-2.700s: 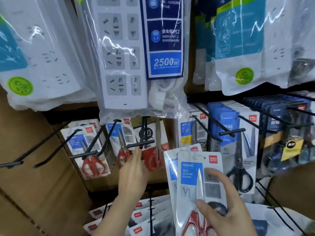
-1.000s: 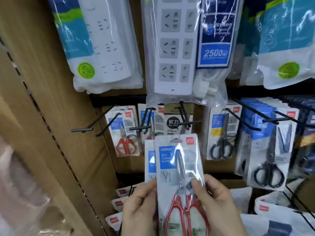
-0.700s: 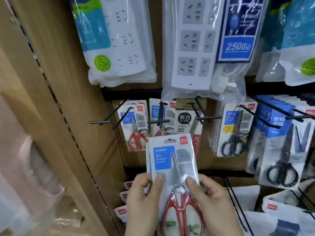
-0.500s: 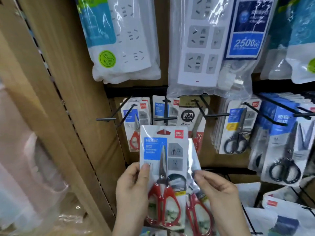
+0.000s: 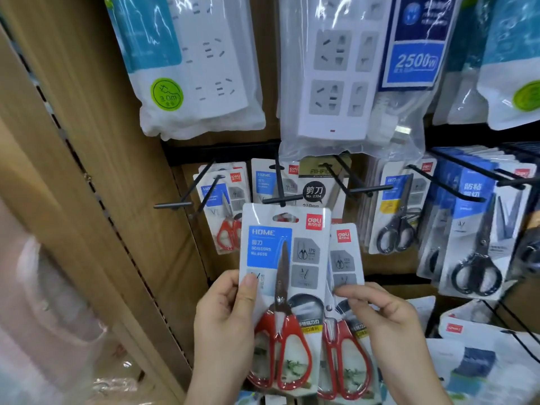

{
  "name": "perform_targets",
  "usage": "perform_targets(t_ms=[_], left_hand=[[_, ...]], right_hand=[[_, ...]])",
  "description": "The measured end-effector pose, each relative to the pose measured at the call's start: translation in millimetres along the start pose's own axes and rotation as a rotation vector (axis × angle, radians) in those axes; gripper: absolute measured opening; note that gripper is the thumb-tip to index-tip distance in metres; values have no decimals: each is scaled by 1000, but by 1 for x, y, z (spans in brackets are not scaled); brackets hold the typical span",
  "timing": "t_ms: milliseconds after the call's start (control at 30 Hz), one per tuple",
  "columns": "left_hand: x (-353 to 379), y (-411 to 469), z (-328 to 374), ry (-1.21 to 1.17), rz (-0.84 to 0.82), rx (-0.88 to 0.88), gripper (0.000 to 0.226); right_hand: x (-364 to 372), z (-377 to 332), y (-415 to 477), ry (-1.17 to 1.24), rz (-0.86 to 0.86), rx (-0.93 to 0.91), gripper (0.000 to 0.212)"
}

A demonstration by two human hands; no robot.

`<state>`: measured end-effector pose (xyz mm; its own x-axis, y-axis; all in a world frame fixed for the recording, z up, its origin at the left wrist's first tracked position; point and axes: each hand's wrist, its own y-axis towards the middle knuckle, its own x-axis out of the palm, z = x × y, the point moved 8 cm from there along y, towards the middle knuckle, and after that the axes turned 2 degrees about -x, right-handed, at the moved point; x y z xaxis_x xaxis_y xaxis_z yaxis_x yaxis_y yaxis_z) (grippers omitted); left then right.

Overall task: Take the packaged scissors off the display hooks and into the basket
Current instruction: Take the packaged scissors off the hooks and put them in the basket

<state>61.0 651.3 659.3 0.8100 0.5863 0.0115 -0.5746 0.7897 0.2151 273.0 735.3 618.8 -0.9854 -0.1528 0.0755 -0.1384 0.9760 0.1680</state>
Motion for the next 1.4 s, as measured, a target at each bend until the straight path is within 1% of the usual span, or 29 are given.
perform_targets(t_ms=[100, 200, 333, 400, 467, 500, 567, 600, 633, 700, 767, 867, 1000, 1067, 1167, 1267, 1400], left_hand=[[2, 6, 1, 32, 20, -4, 23], [6, 12, -3, 13, 15, -36, 25], [13, 28, -14, -12, 8, -97, 21], [16, 37, -14, -20, 10, -127, 17], [19, 48, -10, -11, -13, -141, 10], [19, 55, -5, -1, -30, -121, 18], [20, 68, 10, 45, -83, -8, 44], [22, 74, 18, 104, -108, 67, 53], [24, 80, 24, 200, -108, 138, 56], [24, 95, 31, 387, -28, 229, 52], [28, 113, 29, 494, 31, 269, 49], [38, 137, 21, 638, 78, 310, 53], [46, 152, 20, 702, 155, 396, 55], [52, 155, 13, 738, 151, 429, 51], [66, 152, 2, 799, 124, 472, 37], [68, 149, 3, 813, 124, 471, 43], [65, 158, -2, 912, 80, 493, 50]], right_hand=[[6, -6, -2, 19, -17, 4, 39], [18, -10, -6, 4, -74, 13, 13], [28, -6, -10, -91, -139, 32, 16], [31, -2, -9, -117, -146, 39, 7], [28, 3, -7, -151, -122, 42, 14], [27, 7, -5, -171, -113, 39, 17], [27, 10, -2, -175, -92, 43, 18], [28, 11, 0, -164, -75, 49, 18], [27, 12, 2, -149, -57, 46, 20], [26, 12, 6, -129, -15, 42, 23], [22, 14, 9, -151, 22, 53, 27], [10, 22, 11, -187, 63, 108, 37], [-1, 23, 12, -155, 80, 104, 40], [-5, 21, 12, -143, 73, 90, 41], [-8, 20, 14, -115, 69, 95, 39], [-11, 19, 15, -92, 70, 120, 36], [-12, 18, 15, -80, 83, 143, 36]])
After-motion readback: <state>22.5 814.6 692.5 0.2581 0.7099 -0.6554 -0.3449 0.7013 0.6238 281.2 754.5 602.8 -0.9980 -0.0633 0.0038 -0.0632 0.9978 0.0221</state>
